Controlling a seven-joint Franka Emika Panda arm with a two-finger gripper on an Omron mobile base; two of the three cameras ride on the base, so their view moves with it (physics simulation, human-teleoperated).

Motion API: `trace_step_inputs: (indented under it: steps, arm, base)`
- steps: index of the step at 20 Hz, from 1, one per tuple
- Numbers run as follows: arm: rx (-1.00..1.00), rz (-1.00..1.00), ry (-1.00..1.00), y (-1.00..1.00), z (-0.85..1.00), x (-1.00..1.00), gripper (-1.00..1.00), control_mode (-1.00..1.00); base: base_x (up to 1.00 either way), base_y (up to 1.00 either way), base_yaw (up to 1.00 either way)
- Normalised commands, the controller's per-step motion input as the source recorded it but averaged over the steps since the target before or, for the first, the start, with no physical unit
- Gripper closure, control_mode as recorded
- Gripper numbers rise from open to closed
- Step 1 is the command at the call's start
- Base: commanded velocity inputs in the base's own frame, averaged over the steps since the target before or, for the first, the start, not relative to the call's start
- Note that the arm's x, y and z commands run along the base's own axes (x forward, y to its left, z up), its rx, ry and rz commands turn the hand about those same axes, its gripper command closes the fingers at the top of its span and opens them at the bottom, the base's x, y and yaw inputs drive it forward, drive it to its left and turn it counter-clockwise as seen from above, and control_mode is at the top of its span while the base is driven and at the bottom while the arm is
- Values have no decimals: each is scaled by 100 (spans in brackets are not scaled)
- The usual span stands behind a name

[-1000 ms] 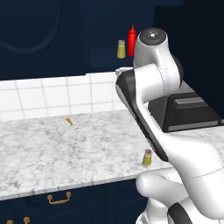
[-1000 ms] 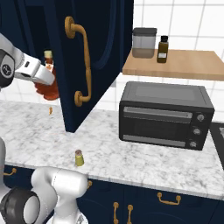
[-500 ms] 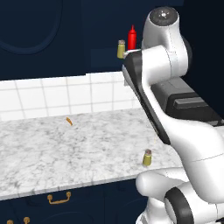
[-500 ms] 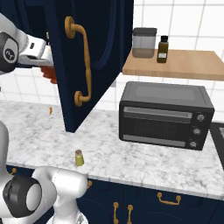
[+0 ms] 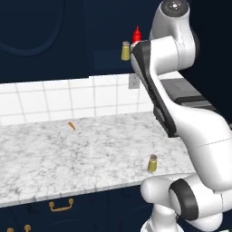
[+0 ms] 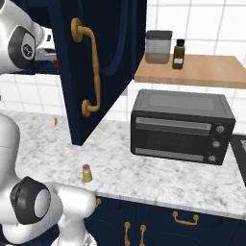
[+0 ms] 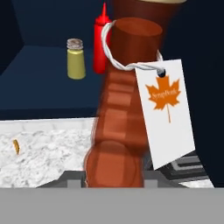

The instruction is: Put the shaker and condiment bottle from the counter next to their counterparts in the cabinet.

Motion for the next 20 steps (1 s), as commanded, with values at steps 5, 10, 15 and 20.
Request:
trace_step_inputs:
  steps: [5,10,15,20]
  arm:
    - [-2,8,-1,-2,-12,15,100,-100]
    - [-4,3,-18,-10,0,22,100,-100]
    - [0,3,-5,-12,-9,41,100,-100]
    - [0,1,-2,-9,-1,53,100,-100]
  base:
    - [0,0,0]
    - [0,0,0]
    - [0,0,0]
    - [0,0,0]
